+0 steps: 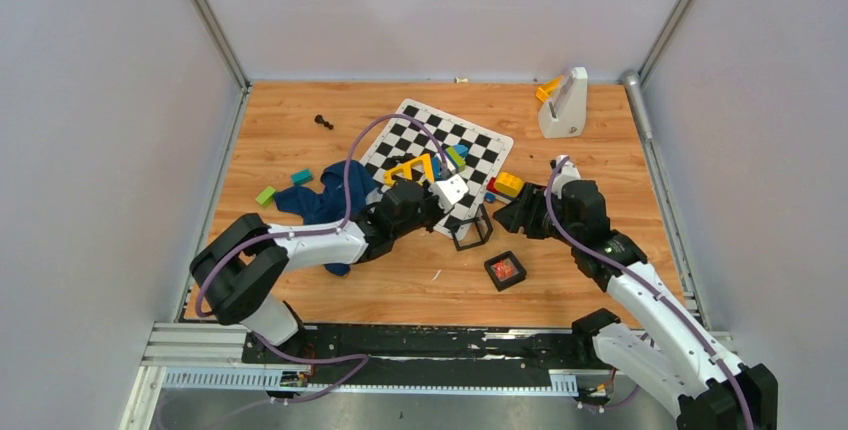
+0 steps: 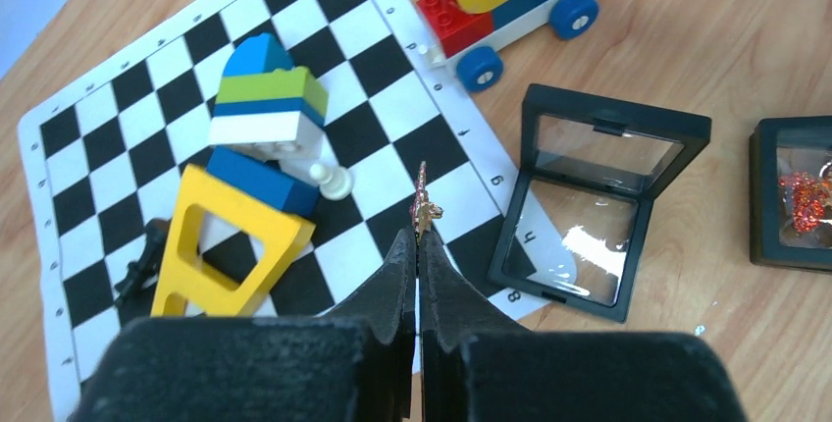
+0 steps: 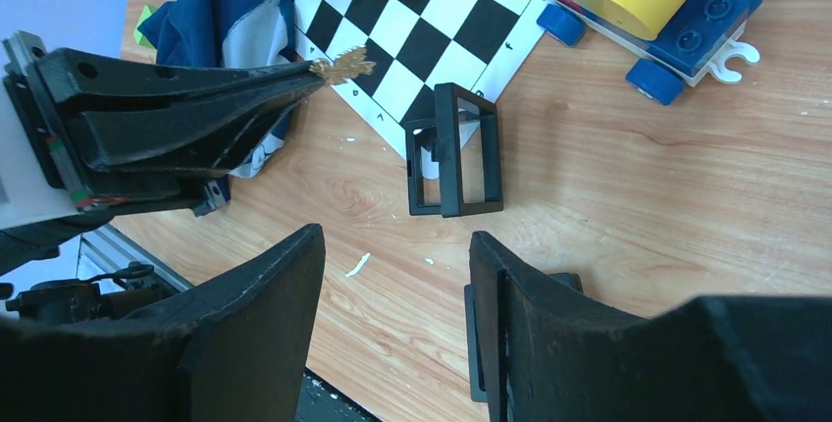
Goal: Remove the brooch from the garment
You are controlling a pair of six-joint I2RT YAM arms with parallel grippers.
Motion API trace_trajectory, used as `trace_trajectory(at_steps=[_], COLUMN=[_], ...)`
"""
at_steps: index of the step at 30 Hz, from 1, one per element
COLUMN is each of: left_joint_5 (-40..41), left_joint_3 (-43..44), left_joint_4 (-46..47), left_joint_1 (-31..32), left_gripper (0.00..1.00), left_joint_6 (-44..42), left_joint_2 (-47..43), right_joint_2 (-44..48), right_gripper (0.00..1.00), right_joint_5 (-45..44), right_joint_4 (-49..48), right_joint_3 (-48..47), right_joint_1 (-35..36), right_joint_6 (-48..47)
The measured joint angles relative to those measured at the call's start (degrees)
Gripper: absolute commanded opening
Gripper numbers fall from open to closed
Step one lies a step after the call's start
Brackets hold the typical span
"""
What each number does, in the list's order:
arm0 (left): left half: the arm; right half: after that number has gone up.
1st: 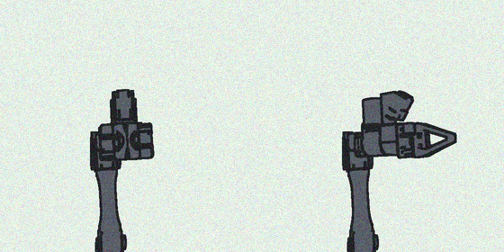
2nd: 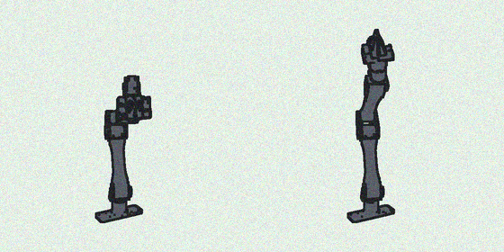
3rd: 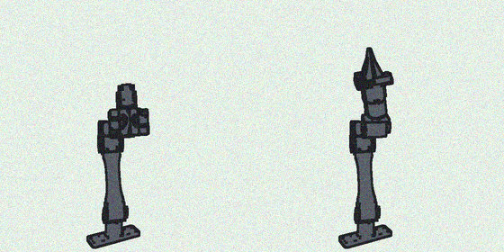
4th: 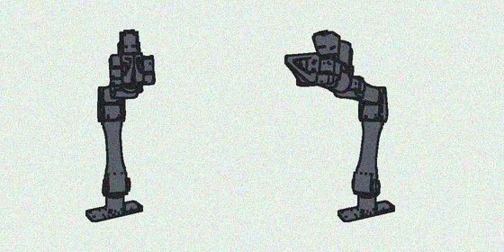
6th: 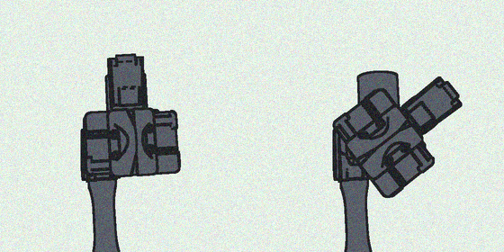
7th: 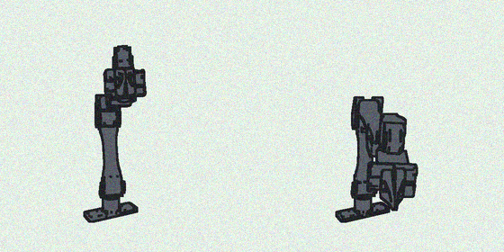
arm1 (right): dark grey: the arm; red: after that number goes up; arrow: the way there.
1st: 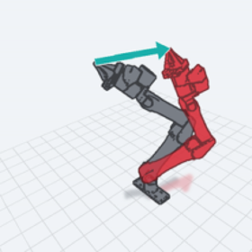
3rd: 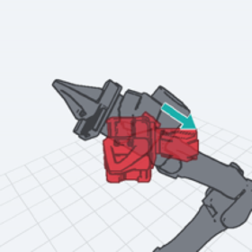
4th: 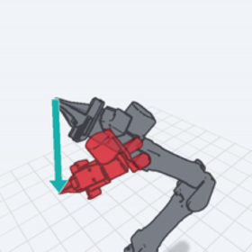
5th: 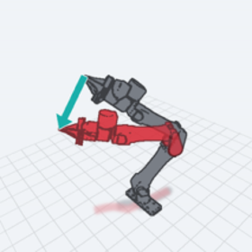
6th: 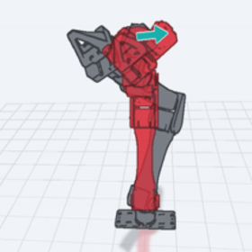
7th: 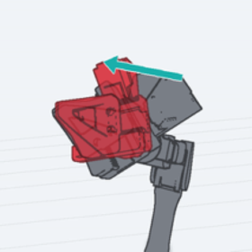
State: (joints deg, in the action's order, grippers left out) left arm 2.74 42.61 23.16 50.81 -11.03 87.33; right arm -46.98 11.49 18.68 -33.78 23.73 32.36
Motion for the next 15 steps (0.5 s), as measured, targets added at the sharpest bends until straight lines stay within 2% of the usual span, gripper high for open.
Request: trace_trajectory(at_steps=[5,15], left_joint_5=[-2.9,-4.3], left_joint_3=[0.0,0.1], left_joint_4=[5.3,8.5], left_joint_1=[0.7,3.1], left_gripper=[0.00,0.00], left_joint_6=[-1.8,-1.9], left_joint_2=[4.0,7.9], right_joint_2=[0.0,-0.9], right_gripper=[0.56,0.56], right_joint_5=[0.8,3.3], right_joint_4=[0.2,0.3], right_joint_3=[0.0,0.0], right_joint_1=[-1.0,-2.2], right_joint_6=[-0.4,-0.9])
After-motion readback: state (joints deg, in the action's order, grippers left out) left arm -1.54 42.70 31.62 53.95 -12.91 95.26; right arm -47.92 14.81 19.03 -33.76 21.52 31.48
